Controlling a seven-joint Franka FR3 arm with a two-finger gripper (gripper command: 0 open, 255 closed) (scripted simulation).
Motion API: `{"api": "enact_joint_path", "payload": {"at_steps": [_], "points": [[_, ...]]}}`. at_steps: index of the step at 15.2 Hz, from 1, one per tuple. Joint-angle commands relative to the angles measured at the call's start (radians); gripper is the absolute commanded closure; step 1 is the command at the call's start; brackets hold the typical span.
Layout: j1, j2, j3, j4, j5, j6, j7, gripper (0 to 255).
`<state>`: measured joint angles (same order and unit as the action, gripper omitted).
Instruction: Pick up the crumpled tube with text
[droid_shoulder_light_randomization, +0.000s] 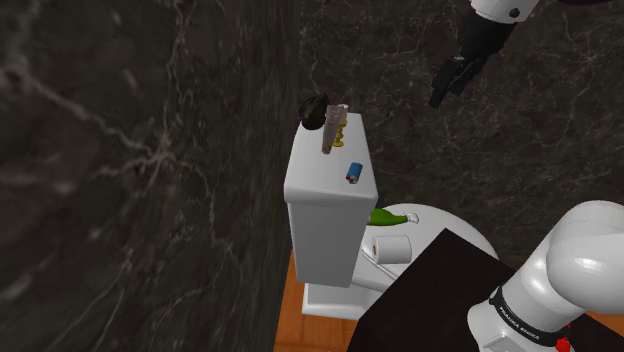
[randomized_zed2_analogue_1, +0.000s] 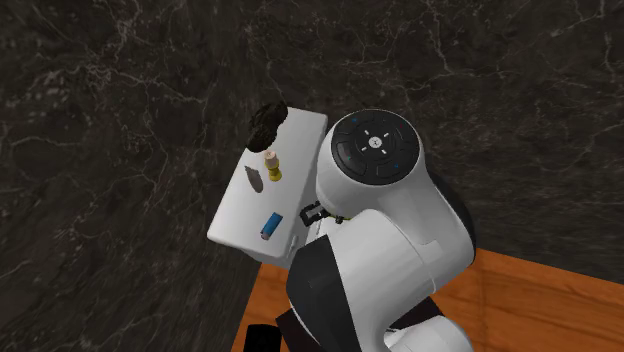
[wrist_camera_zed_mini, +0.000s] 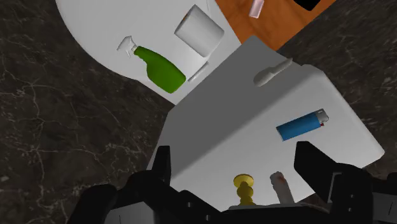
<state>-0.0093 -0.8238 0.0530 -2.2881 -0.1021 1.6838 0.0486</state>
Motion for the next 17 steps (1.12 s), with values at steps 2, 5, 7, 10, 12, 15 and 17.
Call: {"api": "enact_joint_path", "payload": {"at_steps": [2, 5, 7, 10, 12, 15, 17], "points": [[-0.01, 0.047, 0.022, 0.035, 0.02, -0.014, 0.054, 0], [-0.043, 0.193, 0.083, 0.152, 0.076, -0.056, 0.214, 0], [-0.064, 0.293, 0.116, 0.238, 0.108, -0.085, 0.319, 0], [-0.091, 0.447, 0.156, 0.377, 0.148, -0.131, 0.475, 0], [-0.104, 0.552, 0.176, 0.477, 0.171, -0.161, 0.578, 0], [-0.116, 0.711, 0.193, 0.634, 0.202, -0.208, 0.73, 0], [-0.119, 0.819, 0.197, 0.746, 0.222, -0.24, 0.828, 0]]}}
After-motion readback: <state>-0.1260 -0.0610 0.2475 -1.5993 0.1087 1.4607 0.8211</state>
